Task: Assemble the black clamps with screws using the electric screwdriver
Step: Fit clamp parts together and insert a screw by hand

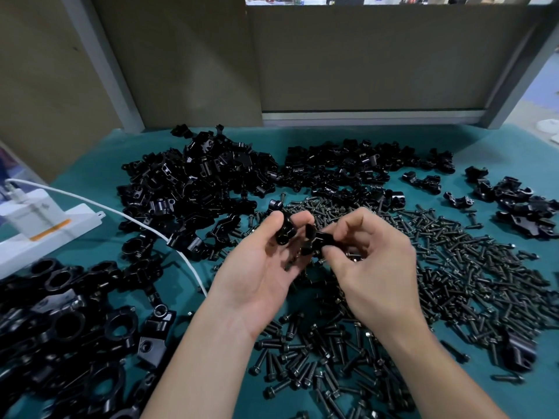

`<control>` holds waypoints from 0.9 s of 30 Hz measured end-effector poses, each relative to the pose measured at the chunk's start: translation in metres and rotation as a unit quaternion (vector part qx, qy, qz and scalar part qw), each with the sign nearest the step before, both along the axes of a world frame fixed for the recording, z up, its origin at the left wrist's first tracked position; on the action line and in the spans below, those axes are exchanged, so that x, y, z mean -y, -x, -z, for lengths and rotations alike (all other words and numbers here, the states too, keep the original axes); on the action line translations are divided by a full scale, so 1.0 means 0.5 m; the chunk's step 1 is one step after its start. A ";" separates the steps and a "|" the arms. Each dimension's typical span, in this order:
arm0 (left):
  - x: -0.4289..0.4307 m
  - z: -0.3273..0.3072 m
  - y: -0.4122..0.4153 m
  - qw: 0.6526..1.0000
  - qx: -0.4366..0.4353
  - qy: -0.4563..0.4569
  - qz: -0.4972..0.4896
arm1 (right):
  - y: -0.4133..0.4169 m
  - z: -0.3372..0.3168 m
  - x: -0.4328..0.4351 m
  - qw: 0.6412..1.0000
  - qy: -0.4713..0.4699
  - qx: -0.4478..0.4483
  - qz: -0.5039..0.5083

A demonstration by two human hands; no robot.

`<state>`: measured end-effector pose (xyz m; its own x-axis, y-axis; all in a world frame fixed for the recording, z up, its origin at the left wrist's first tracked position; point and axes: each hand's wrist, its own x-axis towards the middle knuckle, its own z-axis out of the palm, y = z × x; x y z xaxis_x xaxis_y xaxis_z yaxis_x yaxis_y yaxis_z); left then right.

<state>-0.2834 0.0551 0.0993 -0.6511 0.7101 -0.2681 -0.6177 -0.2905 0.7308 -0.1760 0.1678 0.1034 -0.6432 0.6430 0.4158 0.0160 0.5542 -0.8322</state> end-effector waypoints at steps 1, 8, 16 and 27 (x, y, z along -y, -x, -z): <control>0.002 -0.002 0.002 1.000 -0.006 0.002 -0.003 | -0.003 -0.002 -0.002 0.999 -0.051 -0.004 0.016; 0.006 -0.006 0.003 0.999 0.024 0.027 0.016 | -0.008 -0.004 -0.003 0.963 -0.252 -0.043 0.088; 0.004 -0.005 0.002 0.996 0.065 0.008 0.054 | -0.005 0.009 -0.011 0.983 -0.170 -0.033 0.059; -0.004 -0.002 -0.009 0.997 -0.040 0.018 -0.058 | 0.007 0.011 -0.010 0.990 0.133 0.019 -0.041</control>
<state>-0.2786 0.0571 0.1001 -0.7491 0.6191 -0.2357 -0.5206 -0.3302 0.7873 -0.1795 0.1727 0.0978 -0.7102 0.6707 0.2137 0.0140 0.3169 -0.9483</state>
